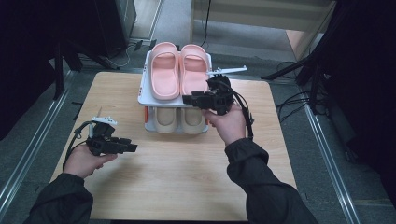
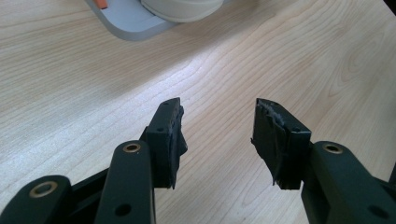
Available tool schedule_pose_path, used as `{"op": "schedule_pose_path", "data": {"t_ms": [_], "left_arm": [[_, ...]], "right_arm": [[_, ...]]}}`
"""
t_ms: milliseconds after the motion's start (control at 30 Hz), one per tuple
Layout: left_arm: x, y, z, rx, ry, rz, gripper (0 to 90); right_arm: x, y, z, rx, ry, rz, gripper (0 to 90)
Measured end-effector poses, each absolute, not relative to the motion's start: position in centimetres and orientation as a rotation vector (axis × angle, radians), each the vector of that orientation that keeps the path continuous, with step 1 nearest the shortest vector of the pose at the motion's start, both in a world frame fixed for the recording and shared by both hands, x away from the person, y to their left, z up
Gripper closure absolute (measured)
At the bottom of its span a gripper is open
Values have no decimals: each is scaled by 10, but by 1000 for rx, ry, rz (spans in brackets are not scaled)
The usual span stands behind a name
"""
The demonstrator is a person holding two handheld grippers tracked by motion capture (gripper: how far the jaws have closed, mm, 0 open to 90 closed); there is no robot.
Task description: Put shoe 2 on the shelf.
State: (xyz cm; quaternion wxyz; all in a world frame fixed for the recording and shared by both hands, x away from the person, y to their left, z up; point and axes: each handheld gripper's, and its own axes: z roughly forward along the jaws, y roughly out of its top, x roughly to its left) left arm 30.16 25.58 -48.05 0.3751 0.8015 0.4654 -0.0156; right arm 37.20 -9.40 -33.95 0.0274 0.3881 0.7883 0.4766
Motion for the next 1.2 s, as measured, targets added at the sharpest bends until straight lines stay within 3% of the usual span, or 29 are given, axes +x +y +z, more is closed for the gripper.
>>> {"op": "schedule_pose_path", "data": {"t_ms": [700,900,1200], "left_arm": [[301,255,-484,2063,1195,-15,427],[301,254,-489,2105,1184,-32,383],[294,257,-488,2103,1170,0,358]], "right_arm": [[328,-153,-412,1021,2508,1467,505],[317,-161,-438,964,2539,1417,455],[309,-173,-472,977,2547,1425,455]]}}
